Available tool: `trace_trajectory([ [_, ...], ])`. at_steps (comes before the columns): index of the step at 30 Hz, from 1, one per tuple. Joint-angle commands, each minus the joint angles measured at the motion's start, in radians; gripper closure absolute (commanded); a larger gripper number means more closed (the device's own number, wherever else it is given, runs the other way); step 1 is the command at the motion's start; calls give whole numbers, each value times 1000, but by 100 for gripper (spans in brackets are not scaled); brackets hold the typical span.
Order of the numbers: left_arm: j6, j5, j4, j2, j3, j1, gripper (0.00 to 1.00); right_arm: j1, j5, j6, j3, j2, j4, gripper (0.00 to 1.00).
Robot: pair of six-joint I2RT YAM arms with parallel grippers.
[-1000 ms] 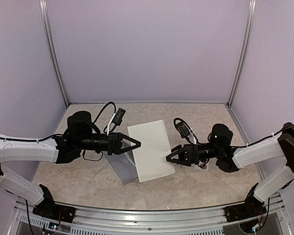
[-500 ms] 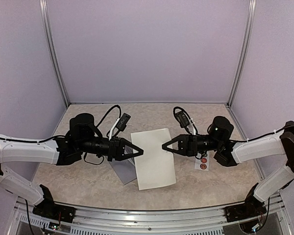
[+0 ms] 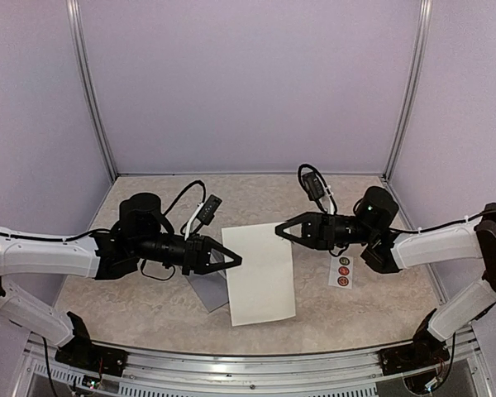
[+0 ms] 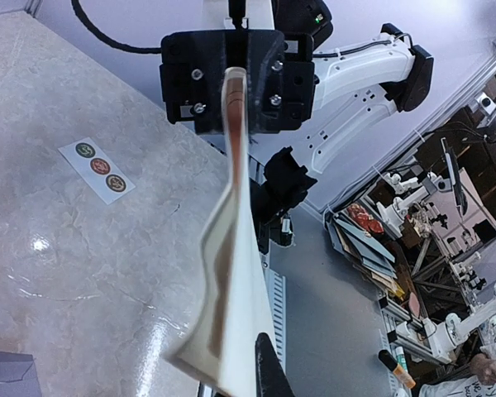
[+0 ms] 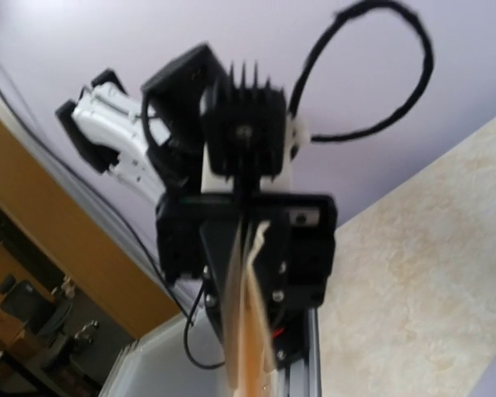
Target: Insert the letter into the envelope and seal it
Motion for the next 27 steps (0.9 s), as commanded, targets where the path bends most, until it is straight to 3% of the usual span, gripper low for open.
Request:
trace_trajectory([
  [1, 21, 3, -9, -6, 12, -8, 100, -19, 25, 8, 22, -26, 38, 100],
  [3, 21, -1, -11, -10, 12, -9, 100, -23, 20, 10, 27, -22, 37, 82],
  [4, 21, -3, -11, -11, 12, -9, 100, -25, 18, 10, 27, -20, 45, 97],
  [5, 22, -7, -9, -12, 12, -9, 100, -25, 24, 15, 23, -22, 59, 100],
  [6, 21, -14, -7, -14, 12, -9, 100, -26, 29, 17, 20, -24, 64, 100],
  [7, 20, -29, -2, -17, 12, -9, 100, -28, 33, 18, 20, -26, 59, 93],
  [9, 6, -80, 54, -28, -2, -9, 100, -36, 54, 22, 8, -39, 51, 39],
  [11, -30, -160, 173, -53, -36, -10, 100, -41, 121, 25, -36, -70, 60, 7],
  [12, -42, -216, 235, -66, -52, -14, 100, -42, 158, 21, -58, -86, 65, 1],
  [16, -30, -435, 408, -104, -77, -51, 100, -40, 226, 27, -120, -131, 83, 0],
  [19, -33, -525, 522, -101, -76, -72, 100, -28, 207, 49, -138, -124, 136, 1],
  [27, -98, -530, 743, -23, -84, -106, 100, 34, 188, 75, -120, -72, 247, 1],
])
